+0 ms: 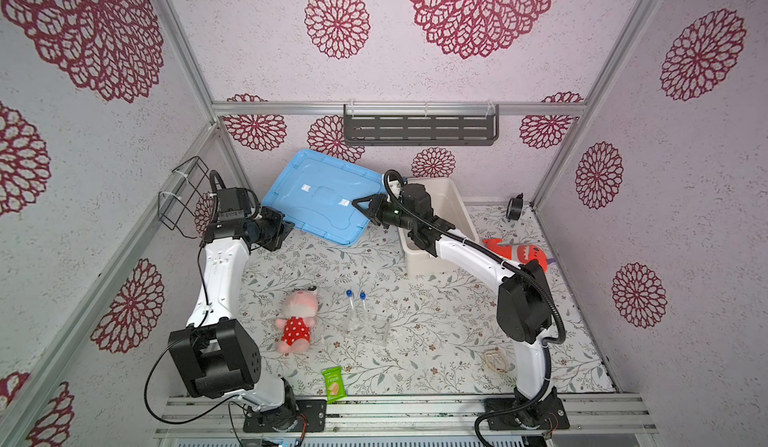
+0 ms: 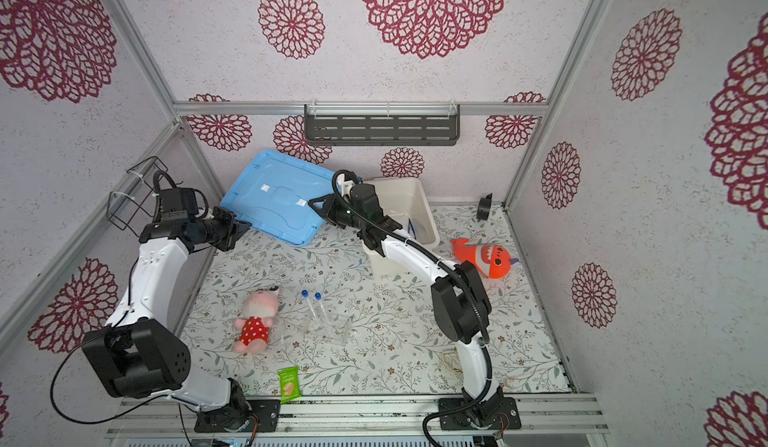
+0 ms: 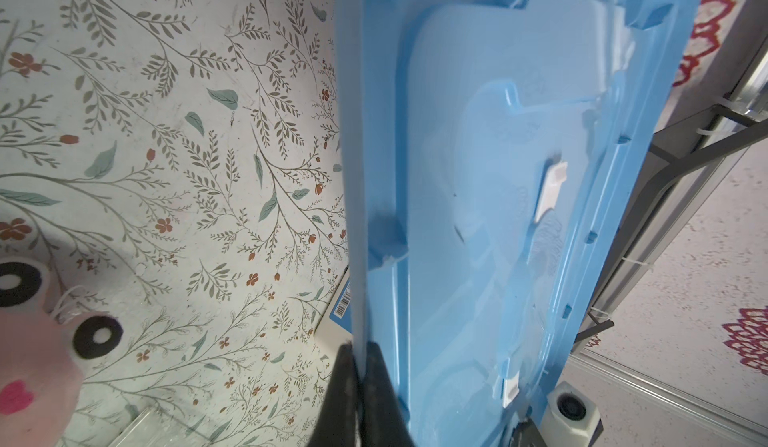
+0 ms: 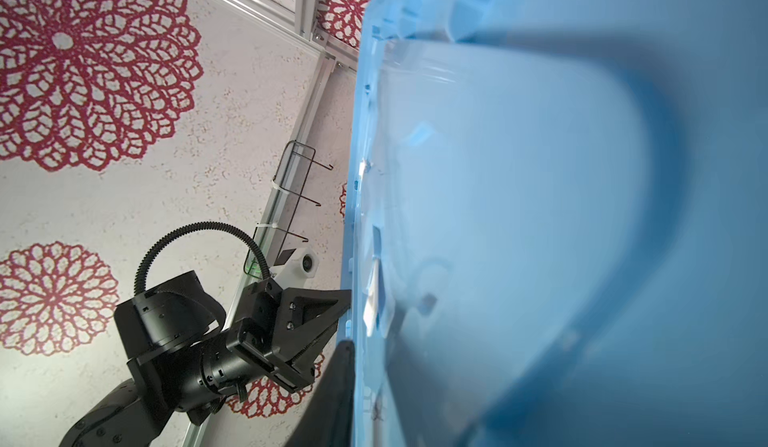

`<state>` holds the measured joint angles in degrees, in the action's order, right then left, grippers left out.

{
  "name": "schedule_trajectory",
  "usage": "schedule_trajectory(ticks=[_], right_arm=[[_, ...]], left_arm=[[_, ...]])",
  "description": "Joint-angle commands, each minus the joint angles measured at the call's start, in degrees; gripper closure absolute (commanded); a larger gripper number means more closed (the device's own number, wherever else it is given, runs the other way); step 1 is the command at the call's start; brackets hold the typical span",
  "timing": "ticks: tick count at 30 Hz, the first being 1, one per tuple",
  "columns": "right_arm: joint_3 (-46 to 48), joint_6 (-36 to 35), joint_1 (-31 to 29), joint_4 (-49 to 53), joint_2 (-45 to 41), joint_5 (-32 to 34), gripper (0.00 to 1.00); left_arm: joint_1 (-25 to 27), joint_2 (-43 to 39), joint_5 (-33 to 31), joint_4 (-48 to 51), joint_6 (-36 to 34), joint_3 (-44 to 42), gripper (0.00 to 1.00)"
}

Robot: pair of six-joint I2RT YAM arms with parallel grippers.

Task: Organize the chemistry lab equipment
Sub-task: 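Lift the blue lid with both grippers and tilt it upright over the bin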

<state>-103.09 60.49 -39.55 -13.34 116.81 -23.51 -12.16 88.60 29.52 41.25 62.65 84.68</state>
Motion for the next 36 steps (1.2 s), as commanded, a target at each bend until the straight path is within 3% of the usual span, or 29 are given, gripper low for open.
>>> schedule_trajectory(ticks=[1,5,10,13,20,27,36], right_arm=[[-1.04,-4.03,-1.67,0.92,-3.72,1.09,0.81],[1.64,-7.2,-1.61,2.76,-6.99,3.8,0.82],[6.02,-11.37,-1.58,4.47,-12.32,9.08,0.85],[8.18,-14.86,-1.52,6.61,-15.88,12.87,0.88],[12.29,-23.09,-0.25,15.67,-24.46,24.07,0.89],[14.99,-34.9,4.06,25.98,-33.31,31.62,0.9],[13.8,-54.1,7.48,36.35,-40.95,42.32,0.89]], left_arm=[[1.92,-1.62,4.59,-2.23,0.09,-0.54,0.9],[2.3,-2.27,4.5,-3.0,0.79,-1.27,0.77],[3.22,-2.78,4.67,-4.01,1.36,-1.76,0.54],[3.47,-2.77,5.11,-4.17,1.27,-1.81,0.48],[5.65,-1.97,6.47,-5.95,0.71,-1.27,0.39],[15.65,3.6,6.47,0.36,-6.31,7.3,0.29],[23.1,7.69,5.75,-2.73,-5.23,10.24,0.28]])
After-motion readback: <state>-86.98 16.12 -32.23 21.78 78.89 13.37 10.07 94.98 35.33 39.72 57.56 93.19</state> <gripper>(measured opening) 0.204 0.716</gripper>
